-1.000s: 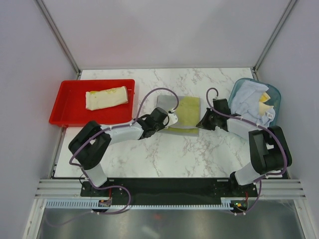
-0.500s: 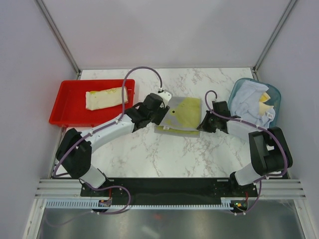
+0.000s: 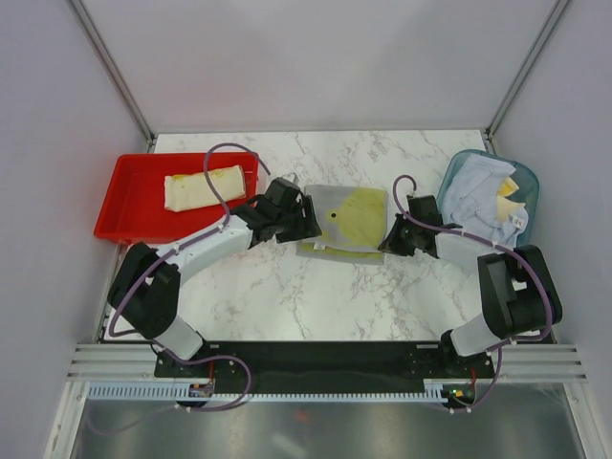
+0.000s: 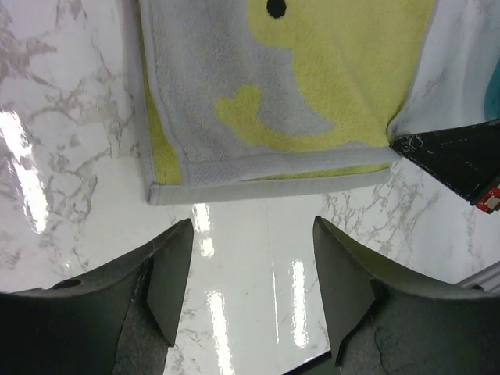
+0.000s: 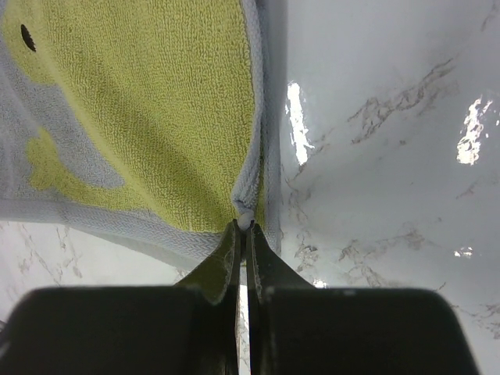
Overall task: Fold and stack the towels
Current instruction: Fold the towel
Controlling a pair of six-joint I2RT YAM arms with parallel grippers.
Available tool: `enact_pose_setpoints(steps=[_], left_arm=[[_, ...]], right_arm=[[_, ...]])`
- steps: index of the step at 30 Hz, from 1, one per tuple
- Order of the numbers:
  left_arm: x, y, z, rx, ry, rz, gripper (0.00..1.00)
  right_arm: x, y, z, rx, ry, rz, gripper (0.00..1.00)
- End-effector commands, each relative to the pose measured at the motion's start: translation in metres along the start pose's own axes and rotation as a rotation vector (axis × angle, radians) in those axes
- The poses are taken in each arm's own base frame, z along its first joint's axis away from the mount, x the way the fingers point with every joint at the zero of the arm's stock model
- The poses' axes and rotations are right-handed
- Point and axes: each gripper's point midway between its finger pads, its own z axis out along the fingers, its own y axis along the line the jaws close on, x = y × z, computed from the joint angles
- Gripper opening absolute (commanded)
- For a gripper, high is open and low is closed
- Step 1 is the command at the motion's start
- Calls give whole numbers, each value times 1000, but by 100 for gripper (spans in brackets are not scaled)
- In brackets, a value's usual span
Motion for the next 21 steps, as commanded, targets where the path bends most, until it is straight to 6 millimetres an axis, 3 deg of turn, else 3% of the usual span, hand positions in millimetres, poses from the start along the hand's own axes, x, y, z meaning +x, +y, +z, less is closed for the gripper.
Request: enact_pose_setpoints(steps=[1,6,14,21], left_arm=[[17,4,12,53,65,-250,70],[21,10,22,52,52,-318,66],[15,15,37,47,4,-395,67],[12,22,51,-7,-12,-430,61]], right_arm=[[-4,6,-4,-23,-27,-22,2],[-2,3,-3,-20,-26,-26,1],[0,5,-2,-29,-25,-22,0],[0,4,-1,-25,-26,-24,0]])
